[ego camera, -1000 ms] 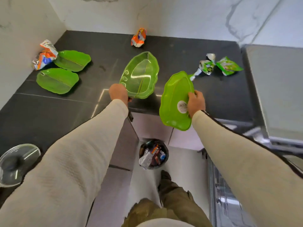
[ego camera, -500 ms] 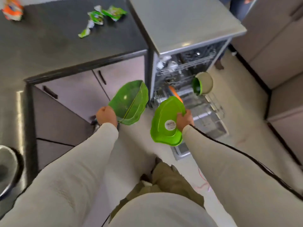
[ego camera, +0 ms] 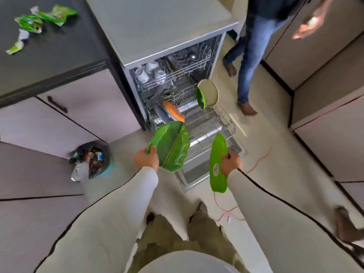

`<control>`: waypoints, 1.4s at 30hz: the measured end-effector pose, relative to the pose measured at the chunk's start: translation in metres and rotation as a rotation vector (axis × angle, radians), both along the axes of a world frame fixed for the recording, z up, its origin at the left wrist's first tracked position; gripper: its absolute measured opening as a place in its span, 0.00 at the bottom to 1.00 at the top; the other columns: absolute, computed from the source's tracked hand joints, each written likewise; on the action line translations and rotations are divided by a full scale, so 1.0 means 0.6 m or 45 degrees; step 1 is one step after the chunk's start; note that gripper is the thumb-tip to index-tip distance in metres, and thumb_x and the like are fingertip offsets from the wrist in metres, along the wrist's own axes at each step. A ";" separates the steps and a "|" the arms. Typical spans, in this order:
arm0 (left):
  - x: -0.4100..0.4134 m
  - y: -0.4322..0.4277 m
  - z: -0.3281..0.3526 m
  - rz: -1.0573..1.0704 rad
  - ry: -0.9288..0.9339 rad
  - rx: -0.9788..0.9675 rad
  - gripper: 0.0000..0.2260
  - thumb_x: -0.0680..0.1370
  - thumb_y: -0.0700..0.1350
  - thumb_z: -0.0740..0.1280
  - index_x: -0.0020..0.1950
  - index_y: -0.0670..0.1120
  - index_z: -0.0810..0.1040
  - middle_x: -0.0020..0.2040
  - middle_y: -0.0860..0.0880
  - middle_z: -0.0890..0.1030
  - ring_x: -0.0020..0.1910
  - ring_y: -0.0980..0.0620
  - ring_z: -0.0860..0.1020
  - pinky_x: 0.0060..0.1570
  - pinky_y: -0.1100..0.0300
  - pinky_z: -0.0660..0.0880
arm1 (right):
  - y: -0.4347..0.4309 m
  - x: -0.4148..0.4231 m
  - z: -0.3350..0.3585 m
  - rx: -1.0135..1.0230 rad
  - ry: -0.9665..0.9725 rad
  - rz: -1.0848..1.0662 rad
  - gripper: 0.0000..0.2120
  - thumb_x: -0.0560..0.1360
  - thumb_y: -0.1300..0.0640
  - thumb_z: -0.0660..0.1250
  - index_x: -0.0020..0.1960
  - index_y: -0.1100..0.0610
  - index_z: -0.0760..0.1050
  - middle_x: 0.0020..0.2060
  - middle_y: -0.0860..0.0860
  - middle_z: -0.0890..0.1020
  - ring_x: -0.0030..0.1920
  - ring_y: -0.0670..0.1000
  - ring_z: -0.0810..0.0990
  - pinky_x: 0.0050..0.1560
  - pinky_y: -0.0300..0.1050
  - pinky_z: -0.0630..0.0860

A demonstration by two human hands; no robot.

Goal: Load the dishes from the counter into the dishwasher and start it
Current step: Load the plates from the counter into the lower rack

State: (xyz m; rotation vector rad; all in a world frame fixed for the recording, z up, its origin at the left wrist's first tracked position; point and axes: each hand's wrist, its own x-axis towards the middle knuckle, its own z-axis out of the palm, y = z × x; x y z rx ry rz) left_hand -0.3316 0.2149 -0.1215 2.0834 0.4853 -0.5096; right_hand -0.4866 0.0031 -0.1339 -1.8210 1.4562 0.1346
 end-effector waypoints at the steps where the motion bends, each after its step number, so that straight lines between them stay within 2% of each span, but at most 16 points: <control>1: 0.001 -0.023 0.001 -0.019 -0.006 -0.004 0.13 0.79 0.48 0.67 0.43 0.39 0.80 0.37 0.40 0.79 0.38 0.40 0.78 0.42 0.53 0.73 | -0.023 0.009 -0.005 0.001 -0.010 0.018 0.07 0.81 0.58 0.60 0.51 0.58 0.76 0.48 0.62 0.80 0.51 0.62 0.79 0.46 0.47 0.69; 4: 0.014 -0.068 -0.015 -0.061 0.032 0.027 0.10 0.79 0.45 0.67 0.39 0.41 0.77 0.30 0.45 0.74 0.31 0.43 0.72 0.38 0.56 0.68 | -0.073 0.046 -0.017 -0.007 -0.024 0.103 0.06 0.80 0.55 0.61 0.47 0.54 0.75 0.43 0.58 0.78 0.46 0.58 0.77 0.45 0.46 0.69; 6: 0.042 -0.097 -0.028 -0.023 0.081 0.014 0.08 0.76 0.45 0.67 0.40 0.42 0.77 0.31 0.45 0.76 0.33 0.41 0.77 0.38 0.54 0.75 | -0.103 0.086 -0.026 -0.006 -0.046 0.145 0.08 0.81 0.54 0.62 0.53 0.56 0.78 0.47 0.59 0.80 0.50 0.60 0.78 0.49 0.48 0.71; 8: 0.084 -0.126 -0.075 0.015 0.133 -0.047 0.07 0.69 0.47 0.65 0.40 0.44 0.79 0.35 0.45 0.81 0.36 0.38 0.82 0.42 0.47 0.82 | -0.135 0.136 -0.040 -0.007 -0.052 0.172 0.12 0.81 0.53 0.62 0.61 0.57 0.77 0.54 0.59 0.82 0.55 0.62 0.78 0.52 0.48 0.71; 11: 0.151 -0.180 -0.166 -0.034 0.175 -0.111 0.05 0.66 0.45 0.63 0.37 0.49 0.78 0.41 0.44 0.84 0.39 0.38 0.84 0.44 0.42 0.82 | -0.180 0.211 -0.071 -0.021 -0.044 0.183 0.14 0.82 0.52 0.60 0.64 0.55 0.75 0.58 0.59 0.81 0.58 0.62 0.78 0.53 0.48 0.71; 14: 0.199 -0.234 -0.196 -0.091 0.234 -0.125 0.06 0.64 0.43 0.63 0.36 0.52 0.78 0.40 0.46 0.84 0.39 0.39 0.84 0.42 0.42 0.83 | -0.217 0.274 -0.101 -0.048 -0.025 0.188 0.14 0.82 0.53 0.59 0.66 0.53 0.74 0.60 0.60 0.80 0.60 0.63 0.77 0.56 0.50 0.72; 17: 0.238 -0.284 -0.215 -0.108 0.261 -0.151 0.09 0.65 0.39 0.64 0.40 0.48 0.81 0.37 0.45 0.84 0.38 0.40 0.84 0.38 0.40 0.82 | -0.252 0.326 -0.145 -0.022 0.007 0.171 0.16 0.81 0.56 0.61 0.68 0.55 0.73 0.60 0.59 0.81 0.60 0.62 0.78 0.58 0.50 0.73; 20: 0.262 -0.333 -0.226 -0.117 0.312 -0.172 0.08 0.68 0.36 0.64 0.43 0.41 0.81 0.37 0.43 0.83 0.38 0.41 0.83 0.36 0.41 0.82 | -0.290 0.356 -0.199 0.096 0.005 0.200 0.19 0.74 0.62 0.67 0.64 0.55 0.76 0.54 0.55 0.84 0.54 0.58 0.82 0.57 0.52 0.78; 22: 0.281 -0.366 -0.247 -0.147 0.271 -0.076 0.08 0.69 0.37 0.64 0.45 0.42 0.80 0.39 0.44 0.83 0.38 0.42 0.82 0.34 0.52 0.81 | -0.322 0.378 -0.237 0.172 -0.005 0.242 0.20 0.73 0.65 0.67 0.64 0.55 0.76 0.52 0.53 0.83 0.50 0.54 0.81 0.55 0.46 0.77; 23: 0.290 -0.383 -0.257 -0.181 0.235 -0.018 0.06 0.70 0.37 0.64 0.45 0.41 0.78 0.40 0.44 0.81 0.38 0.42 0.80 0.33 0.57 0.75 | -0.339 0.394 -0.256 0.190 -0.015 0.277 0.20 0.73 0.65 0.67 0.65 0.55 0.76 0.50 0.52 0.83 0.50 0.53 0.81 0.53 0.44 0.76; 25: 0.307 -0.416 -0.288 -0.245 0.098 0.074 0.04 0.71 0.38 0.61 0.42 0.41 0.75 0.37 0.43 0.76 0.37 0.41 0.75 0.34 0.58 0.66 | -0.375 0.431 -0.301 0.184 -0.060 0.367 0.21 0.73 0.65 0.67 0.66 0.56 0.75 0.47 0.50 0.81 0.50 0.53 0.81 0.53 0.46 0.78; 27: 0.319 -0.451 -0.332 -0.284 -0.037 0.121 0.05 0.70 0.39 0.60 0.40 0.40 0.74 0.36 0.40 0.75 0.36 0.40 0.74 0.35 0.58 0.62 | -0.415 0.473 -0.351 0.099 -0.113 0.457 0.22 0.72 0.66 0.65 0.65 0.55 0.75 0.44 0.49 0.80 0.47 0.54 0.81 0.51 0.49 0.79; 31: 0.340 -0.507 -0.441 -0.284 -0.190 0.239 0.10 0.75 0.39 0.61 0.53 0.37 0.77 0.49 0.36 0.79 0.48 0.37 0.78 0.45 0.50 0.72 | -0.476 0.554 -0.433 -0.097 -0.146 0.729 0.25 0.74 0.65 0.60 0.68 0.48 0.72 0.47 0.56 0.82 0.49 0.59 0.80 0.49 0.50 0.76; 33: 0.351 -0.533 -0.481 -0.258 -0.277 0.250 0.11 0.76 0.37 0.60 0.56 0.37 0.76 0.53 0.36 0.77 0.50 0.38 0.76 0.50 0.49 0.71 | -0.497 0.595 -0.466 -0.205 -0.155 0.874 0.28 0.75 0.66 0.58 0.71 0.46 0.69 0.50 0.61 0.83 0.50 0.63 0.81 0.50 0.53 0.78; 37: 0.357 -0.569 -0.545 -0.299 -0.334 0.320 0.08 0.78 0.37 0.60 0.54 0.37 0.75 0.54 0.37 0.75 0.49 0.40 0.75 0.48 0.53 0.70 | -0.521 0.653 -0.531 -0.307 -0.127 0.937 0.30 0.76 0.67 0.58 0.74 0.43 0.67 0.50 0.60 0.82 0.51 0.63 0.81 0.51 0.52 0.77; 42: 0.355 -0.596 -0.582 -0.302 -0.390 0.287 0.05 0.77 0.35 0.61 0.50 0.38 0.75 0.52 0.38 0.75 0.47 0.41 0.73 0.48 0.51 0.71 | -0.543 0.674 -0.581 -0.274 -0.060 0.809 0.29 0.77 0.64 0.57 0.73 0.41 0.67 0.55 0.61 0.80 0.55 0.64 0.79 0.55 0.54 0.78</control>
